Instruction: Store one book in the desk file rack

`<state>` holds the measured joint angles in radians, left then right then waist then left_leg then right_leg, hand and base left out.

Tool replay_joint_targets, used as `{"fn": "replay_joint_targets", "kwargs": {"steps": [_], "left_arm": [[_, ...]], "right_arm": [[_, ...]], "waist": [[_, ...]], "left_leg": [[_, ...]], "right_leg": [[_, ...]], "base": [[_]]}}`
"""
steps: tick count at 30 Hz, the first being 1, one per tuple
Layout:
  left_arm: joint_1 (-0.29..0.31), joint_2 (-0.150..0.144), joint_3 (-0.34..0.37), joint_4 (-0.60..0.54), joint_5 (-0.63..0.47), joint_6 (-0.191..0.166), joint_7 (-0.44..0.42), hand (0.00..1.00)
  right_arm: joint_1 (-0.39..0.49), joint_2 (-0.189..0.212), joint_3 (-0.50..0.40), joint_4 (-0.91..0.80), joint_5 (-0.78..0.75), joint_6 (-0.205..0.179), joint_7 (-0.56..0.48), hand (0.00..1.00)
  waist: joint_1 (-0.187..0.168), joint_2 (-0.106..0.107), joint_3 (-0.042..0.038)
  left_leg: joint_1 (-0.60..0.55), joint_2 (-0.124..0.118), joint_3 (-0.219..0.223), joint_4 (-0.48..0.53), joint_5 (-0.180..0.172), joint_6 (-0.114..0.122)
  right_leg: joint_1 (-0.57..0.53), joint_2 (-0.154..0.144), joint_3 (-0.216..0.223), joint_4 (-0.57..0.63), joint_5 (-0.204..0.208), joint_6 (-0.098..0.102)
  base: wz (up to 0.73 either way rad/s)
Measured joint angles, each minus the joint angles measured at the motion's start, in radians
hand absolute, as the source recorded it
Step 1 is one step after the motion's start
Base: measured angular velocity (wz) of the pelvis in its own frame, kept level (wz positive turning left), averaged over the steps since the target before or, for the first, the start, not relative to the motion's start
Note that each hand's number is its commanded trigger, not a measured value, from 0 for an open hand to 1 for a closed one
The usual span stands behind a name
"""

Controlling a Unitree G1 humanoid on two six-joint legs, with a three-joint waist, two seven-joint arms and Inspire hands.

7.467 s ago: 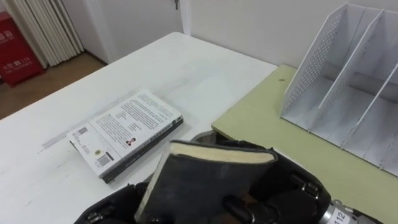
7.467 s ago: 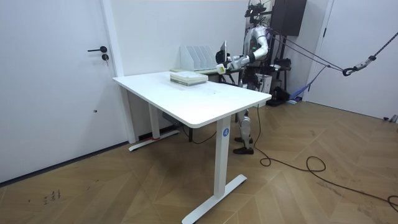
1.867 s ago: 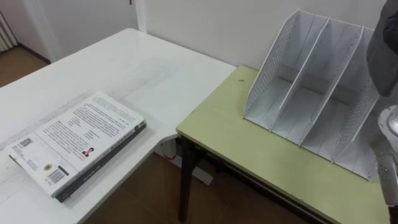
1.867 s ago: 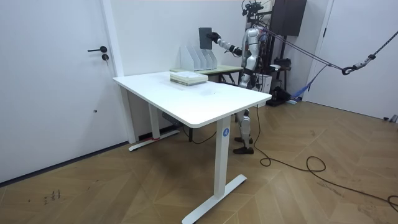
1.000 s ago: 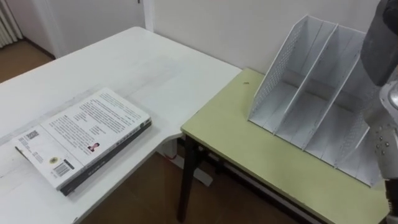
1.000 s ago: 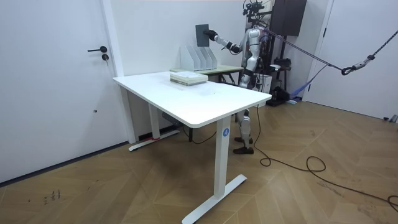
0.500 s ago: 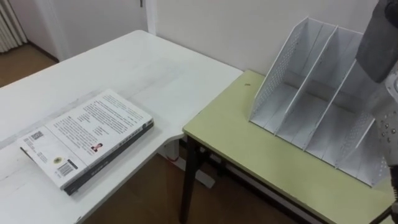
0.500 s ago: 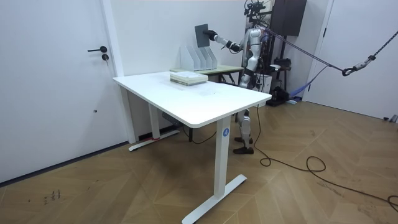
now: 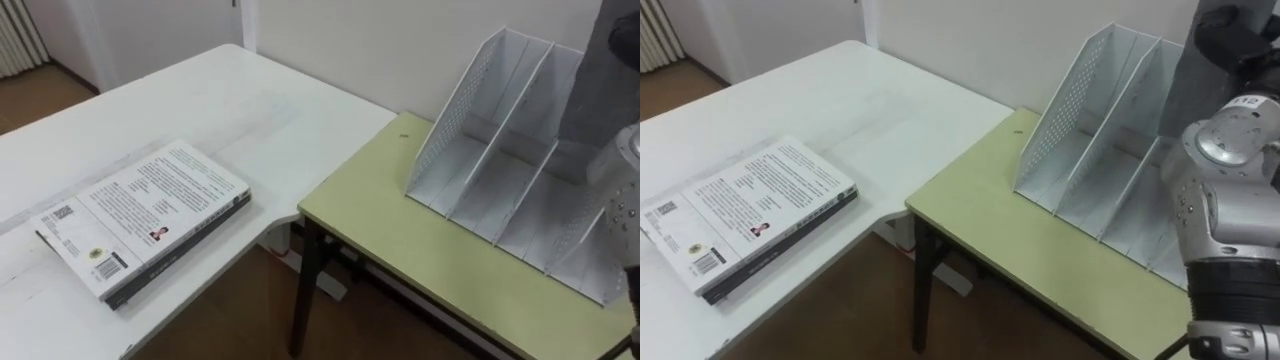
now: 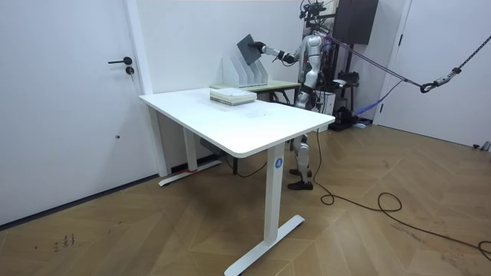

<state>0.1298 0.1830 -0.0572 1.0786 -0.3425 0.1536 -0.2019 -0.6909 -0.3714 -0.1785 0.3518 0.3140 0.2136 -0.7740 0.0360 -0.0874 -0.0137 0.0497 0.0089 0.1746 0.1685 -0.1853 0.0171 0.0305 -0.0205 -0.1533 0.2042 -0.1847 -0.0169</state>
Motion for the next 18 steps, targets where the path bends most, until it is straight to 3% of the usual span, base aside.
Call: {"fn": "replay_joint_targets", "kwargs": {"steps": [5,18], "left_arm": [[0.000,0.000,0.014,-0.004,0.024,0.000,-0.007,0.00],[0.003,0.008,0.014,-0.018,0.031,0.006,-0.010,0.00]], "right_arm": [[-0.006,-0.013,0.000,0.000,0.000,0.026,0.000,1.00],[-0.066,-0.037,0.000,0.026,-0.002,0.049,-0.031,1.00]], "waist": [[0.001,-0.003,-0.0008],[0.000,-0.010,-0.0013]], "left_leg": [[-0.005,0.000,-0.003,0.002,0.001,0.000],[-0.012,-0.003,-0.016,0.002,0.001,0.000]], "right_leg": [[-0.010,-0.003,-0.012,0.004,0.001,-0.001],[-0.011,-0.006,-0.033,0.005,0.000,-0.001]], "base": [[0.00],[0.00]]}}
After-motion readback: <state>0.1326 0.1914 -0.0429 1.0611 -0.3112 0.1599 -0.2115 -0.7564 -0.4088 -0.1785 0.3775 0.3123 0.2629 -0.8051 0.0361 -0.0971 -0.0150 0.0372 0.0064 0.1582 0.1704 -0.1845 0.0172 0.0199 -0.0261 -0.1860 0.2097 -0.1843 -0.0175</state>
